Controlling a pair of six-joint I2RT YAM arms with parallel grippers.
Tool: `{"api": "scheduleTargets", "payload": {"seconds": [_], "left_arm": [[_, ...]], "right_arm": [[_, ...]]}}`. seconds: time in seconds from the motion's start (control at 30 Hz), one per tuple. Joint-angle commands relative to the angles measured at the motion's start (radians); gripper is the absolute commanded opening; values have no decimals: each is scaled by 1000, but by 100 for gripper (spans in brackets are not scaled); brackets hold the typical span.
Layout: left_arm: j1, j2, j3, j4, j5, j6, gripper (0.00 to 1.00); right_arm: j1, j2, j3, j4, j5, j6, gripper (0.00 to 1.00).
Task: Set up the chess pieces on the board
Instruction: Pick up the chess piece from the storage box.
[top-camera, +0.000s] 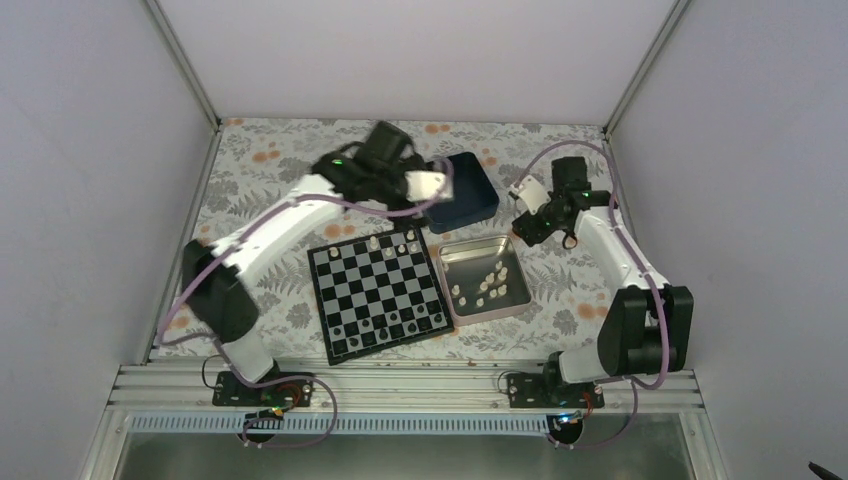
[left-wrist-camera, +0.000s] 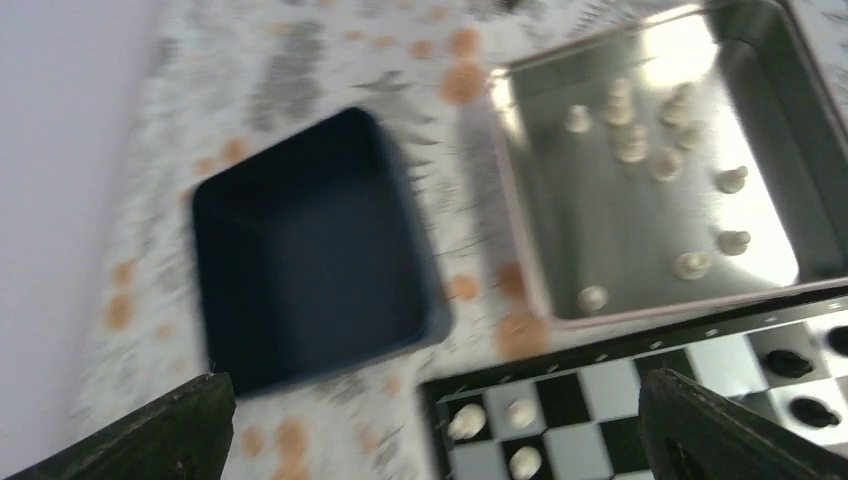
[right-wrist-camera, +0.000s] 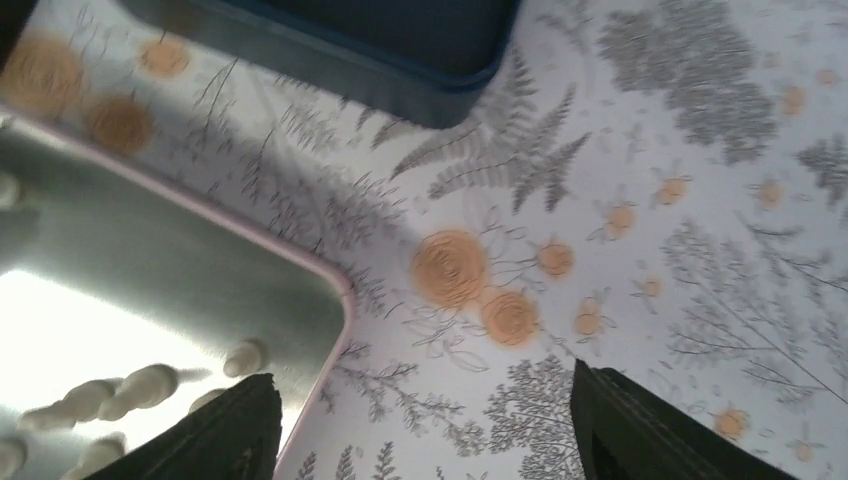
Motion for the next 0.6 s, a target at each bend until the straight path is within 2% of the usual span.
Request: {"api": "scheduleTargets", "payload": {"seconds": [0.0,0.13,0.17,0.2,0.33,0.5,0.57], "left_arm": [[-162,186,153,-239,-76,46,100],[-243,362,291,-352,-84,77,96],[-253,398,326,-382,-83,81,93],[-261,433,356,-409,-82,82,89],[-287,524,415,-456,-65,79,82],[-325,617,444,-502,-95,70,62],[-337,640,459,-505,-100,65,61]], "right_arm": [[-42,-51,2,120,-54,82,76],[-59,-51,-24,165,-24,122,86],[-61,-50,-34,179,-3,129,95],[-66,-50,-43,198,21,138,99],[-87,-61,-73,248,84,158,100],[-92,-86,-99,299,130,163,100],[-94,-89,-102,302,129,163,100]]}}
